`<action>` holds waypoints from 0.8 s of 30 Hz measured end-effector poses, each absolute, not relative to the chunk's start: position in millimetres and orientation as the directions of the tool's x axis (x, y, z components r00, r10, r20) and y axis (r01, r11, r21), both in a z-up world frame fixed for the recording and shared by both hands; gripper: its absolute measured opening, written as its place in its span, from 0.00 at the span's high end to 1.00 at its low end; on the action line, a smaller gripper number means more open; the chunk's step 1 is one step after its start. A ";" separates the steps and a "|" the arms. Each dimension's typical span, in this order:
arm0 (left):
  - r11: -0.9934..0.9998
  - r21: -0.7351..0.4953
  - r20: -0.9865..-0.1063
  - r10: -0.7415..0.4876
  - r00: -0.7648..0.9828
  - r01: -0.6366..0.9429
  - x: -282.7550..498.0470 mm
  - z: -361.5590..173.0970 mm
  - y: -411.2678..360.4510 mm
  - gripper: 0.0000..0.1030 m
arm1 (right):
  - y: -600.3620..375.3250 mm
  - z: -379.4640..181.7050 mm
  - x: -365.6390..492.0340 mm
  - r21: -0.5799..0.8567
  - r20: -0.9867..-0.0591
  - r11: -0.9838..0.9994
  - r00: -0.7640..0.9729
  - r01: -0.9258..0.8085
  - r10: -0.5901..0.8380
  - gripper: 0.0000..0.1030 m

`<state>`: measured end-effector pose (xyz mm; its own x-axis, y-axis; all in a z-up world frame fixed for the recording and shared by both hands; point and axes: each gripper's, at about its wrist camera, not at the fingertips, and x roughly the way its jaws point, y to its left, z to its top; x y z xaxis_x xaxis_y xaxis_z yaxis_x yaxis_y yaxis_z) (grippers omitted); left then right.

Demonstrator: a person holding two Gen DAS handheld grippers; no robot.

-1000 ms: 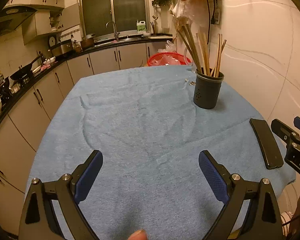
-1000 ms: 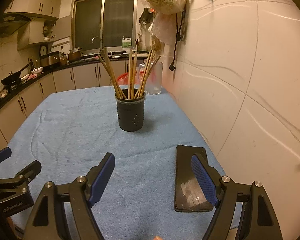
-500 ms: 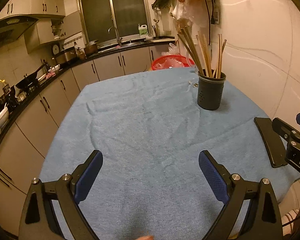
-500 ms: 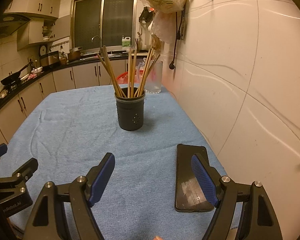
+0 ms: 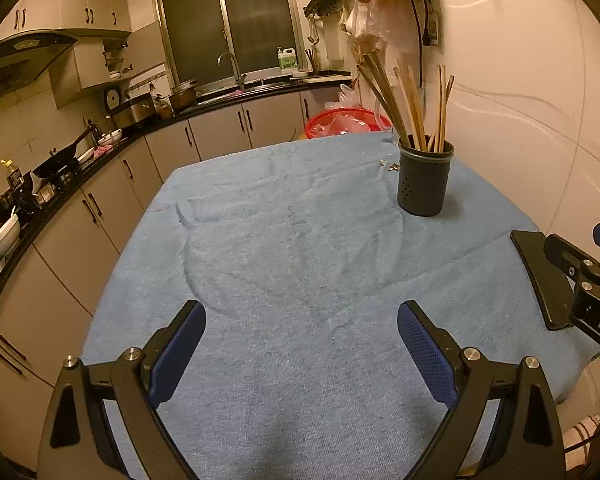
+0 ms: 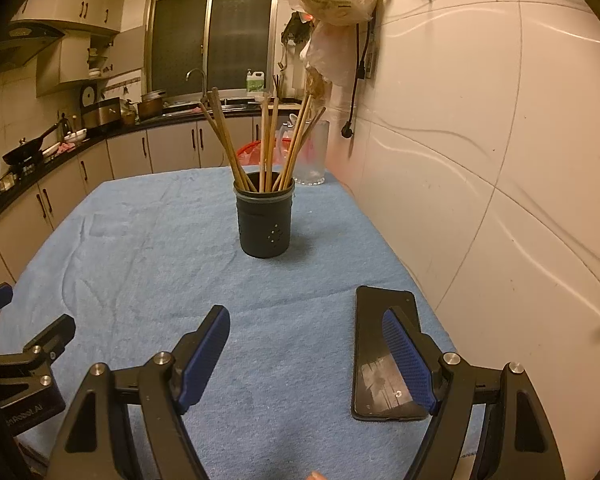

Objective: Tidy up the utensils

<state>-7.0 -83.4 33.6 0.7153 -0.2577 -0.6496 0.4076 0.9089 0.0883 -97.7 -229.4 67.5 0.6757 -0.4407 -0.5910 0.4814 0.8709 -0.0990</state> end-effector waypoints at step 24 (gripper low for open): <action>0.912 0.085 -0.643 -0.258 0.721 0.401 -8.1 34.5 -81.7 0.06 | -227.8 65.3 -95.3 -0.100 -0.597 0.872 0.672 0.479 -0.438 0.21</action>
<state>-8.1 -81.7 34.5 0.7215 -0.2577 -0.6427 0.4014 0.9120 0.0849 -95.3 -227.8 65.3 0.6719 -0.4380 -0.5972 0.4791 0.8720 -0.1004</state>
